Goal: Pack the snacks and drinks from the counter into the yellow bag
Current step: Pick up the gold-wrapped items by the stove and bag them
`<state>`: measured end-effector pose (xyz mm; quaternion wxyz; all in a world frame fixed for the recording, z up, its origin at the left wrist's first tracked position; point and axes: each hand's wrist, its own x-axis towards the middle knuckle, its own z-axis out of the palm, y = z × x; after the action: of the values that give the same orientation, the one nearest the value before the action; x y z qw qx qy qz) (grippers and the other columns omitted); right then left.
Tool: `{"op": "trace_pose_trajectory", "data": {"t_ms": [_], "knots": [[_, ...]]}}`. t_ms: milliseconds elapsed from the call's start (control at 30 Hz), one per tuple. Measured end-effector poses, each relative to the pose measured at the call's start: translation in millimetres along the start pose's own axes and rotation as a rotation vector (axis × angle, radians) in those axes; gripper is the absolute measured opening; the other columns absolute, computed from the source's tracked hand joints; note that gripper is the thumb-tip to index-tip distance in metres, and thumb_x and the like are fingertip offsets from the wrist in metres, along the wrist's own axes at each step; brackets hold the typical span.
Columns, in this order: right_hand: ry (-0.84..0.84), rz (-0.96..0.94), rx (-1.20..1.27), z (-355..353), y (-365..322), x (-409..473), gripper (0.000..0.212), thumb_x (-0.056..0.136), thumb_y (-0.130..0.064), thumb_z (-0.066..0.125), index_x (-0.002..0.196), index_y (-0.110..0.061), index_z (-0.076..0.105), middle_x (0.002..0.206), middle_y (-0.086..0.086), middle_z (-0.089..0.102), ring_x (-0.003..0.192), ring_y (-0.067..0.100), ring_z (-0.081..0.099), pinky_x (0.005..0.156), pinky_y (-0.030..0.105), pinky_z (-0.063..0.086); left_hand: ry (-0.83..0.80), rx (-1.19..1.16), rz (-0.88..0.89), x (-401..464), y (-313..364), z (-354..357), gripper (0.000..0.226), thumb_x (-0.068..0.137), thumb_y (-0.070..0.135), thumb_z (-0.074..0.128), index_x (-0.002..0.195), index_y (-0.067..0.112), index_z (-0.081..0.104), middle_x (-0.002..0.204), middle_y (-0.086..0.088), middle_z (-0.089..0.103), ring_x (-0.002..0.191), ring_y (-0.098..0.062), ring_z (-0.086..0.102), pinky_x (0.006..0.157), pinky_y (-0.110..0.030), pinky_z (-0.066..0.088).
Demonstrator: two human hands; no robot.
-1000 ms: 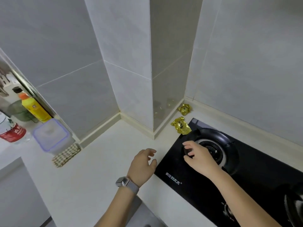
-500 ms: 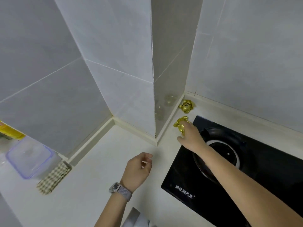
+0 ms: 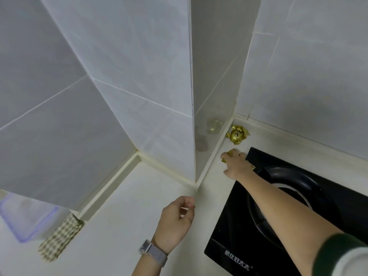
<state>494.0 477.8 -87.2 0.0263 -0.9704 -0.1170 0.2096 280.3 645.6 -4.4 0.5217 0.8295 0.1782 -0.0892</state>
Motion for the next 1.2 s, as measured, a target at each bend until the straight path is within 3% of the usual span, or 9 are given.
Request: {"op": "trace_pose_trajectory", "data": {"t_ms": [200,400,500,567,667,800,967,1100,1200], "knots": [[0.144,-0.023,0.287,-2,20,5,0.038,0.081,0.002,0.055,0.111,-0.019,0.046,0.124,0.009,0.041,0.114,0.029,0.039,0.083,0.038,0.050,-0.040,-0.009,0.000,23,15,12,0.018,0.089,0.013,0.052,0.099,0.023,0.063,0.091,0.015,0.063,0.071,0.011,0.057,0.064,-0.001,0.040],[0.249,0.032,1.002,-27,19,-24,0.038,0.080,-0.004,0.062,0.113,-0.019,0.051,0.110,0.004,0.054,0.095,0.017,0.053,0.071,0.022,0.040,-0.110,-0.069,-0.005,43,37,36,0.022,0.088,0.016,0.053,0.106,0.028,0.058,0.099,0.013,0.061,0.080,-0.001,0.057,0.068,-0.002,0.041],[0.135,0.069,1.310,-42,16,-51,0.034,0.079,-0.010,0.063,0.106,-0.029,0.055,0.108,0.000,0.060,0.095,0.016,0.058,0.076,0.026,0.047,-0.107,-0.198,-0.061,51,45,46,0.030,0.085,0.024,0.059,0.113,0.030,0.050,0.111,0.006,0.056,0.087,-0.003,0.057,0.083,-0.017,0.048],[0.024,0.032,1.327,-49,17,-69,0.033,0.076,-0.015,0.065,0.100,-0.037,0.059,0.113,0.001,0.061,0.099,0.019,0.061,0.088,0.036,0.049,-0.101,-0.310,-0.117,55,51,51,0.042,0.078,0.036,0.064,0.116,0.030,0.046,0.117,0.004,0.053,0.096,-0.005,0.058,0.091,-0.031,0.051],[-0.150,-0.075,1.286,-59,15,-98,0.033,0.076,-0.016,0.067,0.101,-0.037,0.063,0.111,0.005,0.064,0.102,0.021,0.063,0.091,0.037,0.049,-0.158,-0.515,-0.199,58,58,53,0.059,0.073,0.049,0.067,0.122,0.026,0.043,0.119,0.001,0.056,0.105,-0.009,0.060,0.086,-0.033,0.056],[-0.205,-0.141,1.262,-60,5,-122,0.039,0.081,-0.016,0.067,0.112,-0.038,0.062,0.114,-0.002,0.064,0.105,0.011,0.063,0.094,0.032,0.052,-0.147,-0.688,-0.260,56,60,58,0.051,0.079,0.042,0.066,0.121,0.019,0.047,0.117,-0.006,0.060,0.103,-0.012,0.064,0.080,-0.037,0.058],[-0.253,-0.108,1.251,-58,6,-125,0.049,0.080,-0.036,0.067,0.125,-0.045,0.051,0.121,-0.010,0.057,0.112,0.006,0.057,0.101,0.033,0.046,-0.266,-0.844,-0.317,59,56,59,0.046,0.082,0.033,0.065,0.120,0.010,0.052,0.110,-0.012,0.068,0.102,-0.027,0.066,0.084,-0.040,0.056],[-0.339,-0.133,1.240,-70,12,-113,0.028,0.085,-0.027,0.066,0.113,-0.030,0.064,0.108,-0.001,0.067,0.099,0.011,0.066,0.080,0.029,0.057,-0.218,-0.988,-0.346,61,52,59,0.036,0.088,0.019,0.058,0.118,0.000,0.054,0.106,-0.022,0.067,0.100,-0.035,0.064,0.088,-0.044,0.054],[-0.122,-0.064,1.117,-77,24,-81,0.022,0.084,-0.018,0.065,0.104,-0.027,0.065,0.099,0.000,0.070,0.089,0.013,0.068,0.077,0.031,0.058,-0.210,-0.987,-0.380,63,49,58,0.035,0.088,0.017,0.057,0.117,-0.002,0.056,0.107,-0.023,0.066,0.094,-0.030,0.066,0.086,-0.041,0.055]]}}
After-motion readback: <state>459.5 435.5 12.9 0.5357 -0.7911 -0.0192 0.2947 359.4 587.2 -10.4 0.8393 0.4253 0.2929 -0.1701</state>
